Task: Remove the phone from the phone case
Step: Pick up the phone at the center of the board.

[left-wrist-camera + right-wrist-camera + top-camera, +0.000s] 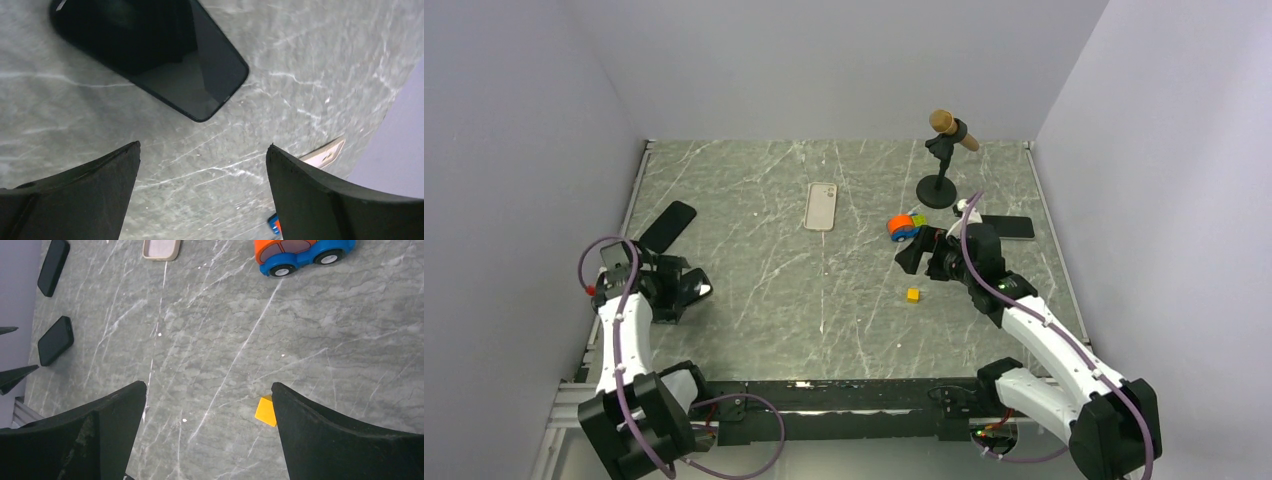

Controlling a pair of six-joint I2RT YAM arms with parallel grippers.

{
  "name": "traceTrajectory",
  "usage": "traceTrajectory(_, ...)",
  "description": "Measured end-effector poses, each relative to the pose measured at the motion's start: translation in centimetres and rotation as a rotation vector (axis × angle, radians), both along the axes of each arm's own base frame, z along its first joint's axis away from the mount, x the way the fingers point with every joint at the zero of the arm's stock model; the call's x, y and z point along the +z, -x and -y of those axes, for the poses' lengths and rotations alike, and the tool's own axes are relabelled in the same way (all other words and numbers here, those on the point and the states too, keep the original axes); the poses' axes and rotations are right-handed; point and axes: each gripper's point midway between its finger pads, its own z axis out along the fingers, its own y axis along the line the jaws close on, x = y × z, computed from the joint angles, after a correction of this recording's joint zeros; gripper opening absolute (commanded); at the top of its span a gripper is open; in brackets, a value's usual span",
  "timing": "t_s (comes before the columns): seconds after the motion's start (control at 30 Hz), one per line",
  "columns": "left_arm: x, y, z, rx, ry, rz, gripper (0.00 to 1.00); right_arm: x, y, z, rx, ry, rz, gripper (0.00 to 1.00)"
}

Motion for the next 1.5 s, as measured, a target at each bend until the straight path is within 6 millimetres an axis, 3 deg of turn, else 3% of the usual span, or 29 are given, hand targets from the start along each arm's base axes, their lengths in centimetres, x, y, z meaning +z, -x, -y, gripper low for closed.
traceTrajectory(0.17,-1.5,0.5,-0.5,0.171,0.097,-0.023,0.99,0.9,0.0,0.1,0.004,0.009,0.018,0.99)
traceTrajectory(0.33,-5.8,1.5,0.3,0.301,0.209,-0.048,0.99,2.3,-0.1,0.2,-0.001,0.001,0.058,0.99)
traceTrajectory(0.53,-5.0,-1.9,-1.3,0.382,0.251,0.094,0.99,3.3,0.1,0.6,-0.020,-0.007,0.087,0.99)
traceTrajectory(0.7,-5.0,-2.7,-2.2,0.410,0.256,0.083,0.99,3.4,0.3,1.0,-0.038,-0.005,0.101,0.99)
traceTrajectory(1.03,-6.0,-3.6,-5.3,0.452,0.198,-0.210,0.99,3.5,0.7,1.3,-0.038,0.004,0.105,0.99)
traceTrajectory(1.2,-6.7,-3.5,-5.6,0.472,0.218,-0.307,0.99,4.3,0.9,1.4,-0.039,-0.004,0.134,0.99)
traceTrajectory(1.5,-7.2,-3.2,-5.6,0.509,0.239,-0.396,0.75,4.9,1.0,1.7,-0.050,-0.008,0.158,0.99)
